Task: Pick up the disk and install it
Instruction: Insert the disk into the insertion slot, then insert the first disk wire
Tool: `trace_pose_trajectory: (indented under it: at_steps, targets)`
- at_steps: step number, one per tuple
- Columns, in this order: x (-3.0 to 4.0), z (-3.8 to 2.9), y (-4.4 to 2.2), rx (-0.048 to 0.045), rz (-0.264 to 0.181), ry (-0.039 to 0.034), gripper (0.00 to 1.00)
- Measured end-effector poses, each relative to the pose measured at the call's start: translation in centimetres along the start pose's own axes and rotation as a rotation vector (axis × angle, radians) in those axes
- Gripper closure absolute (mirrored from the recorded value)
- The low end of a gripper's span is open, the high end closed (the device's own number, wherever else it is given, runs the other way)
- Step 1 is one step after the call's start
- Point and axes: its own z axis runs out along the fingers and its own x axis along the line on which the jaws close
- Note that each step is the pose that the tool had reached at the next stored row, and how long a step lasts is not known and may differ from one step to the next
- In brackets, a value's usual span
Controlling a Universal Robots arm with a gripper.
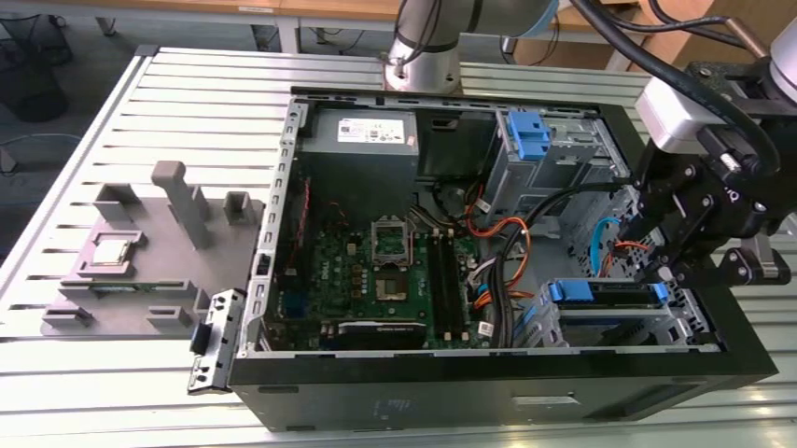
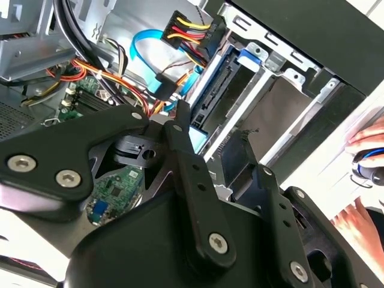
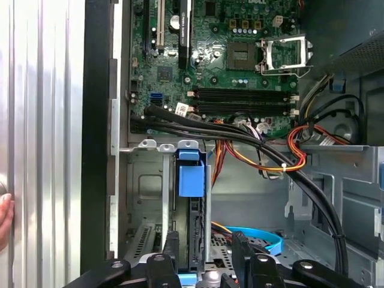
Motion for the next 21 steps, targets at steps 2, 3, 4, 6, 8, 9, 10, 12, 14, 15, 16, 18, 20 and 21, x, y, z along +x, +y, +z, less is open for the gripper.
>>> trace_pose_trajectory:
  at_steps: [2, 3, 4, 6, 8, 9, 10, 12, 14, 15, 16, 18, 20, 21]
  targets:
    - [-0.06, 0.0, 0.0, 0.0001, 0.001, 0.0, 0.52]
    - [-0.06, 0.01, 0.0, 0.0001, 0.001, 0.0, 0.52]
    - [-0.07, 0.0, 0.0, 0.0002, 0.002, 0.0001, 0.52]
    - [-0.07, 0.0, 0.0, -0.001, 0.002, 0.0001, 0.52]
    - [-0.06, -0.02, 0.0, -0.001, 0.002, 0.0001, 0.52]
    - [-0.06, -0.08, 0.0, -0.001, 0.002, 0.0001, 0.52]
    - [-0.07, -0.15, 0.01, -0.0011, 0.002, 0.0001, 0.52]
    - [-0.08, -0.26, 0.0, -0.0011, 0.002, 0.0, 0.52]
    - [-0.08, -0.26, 0.0, -0.0011, 0.002, -0.0001, 0.52]
    - [-0.08, -0.26, 0.0, -0.0011, 0.002, -0.0001, 0.52]
    - [-0.09, -0.27, 0.0, -0.0011, 0.002, 0.0, 0.52]
    - [-0.18, -0.27, 0.0, -0.0011, 0.002, 0.0001, 0.52]
    - [-0.3, -0.25, 0.0, -0.0012, 0.002, 0.0001, 0.52]
    - [-0.37, -0.25, 0.0, -0.0011, 0.002, 0.0001, 0.52]
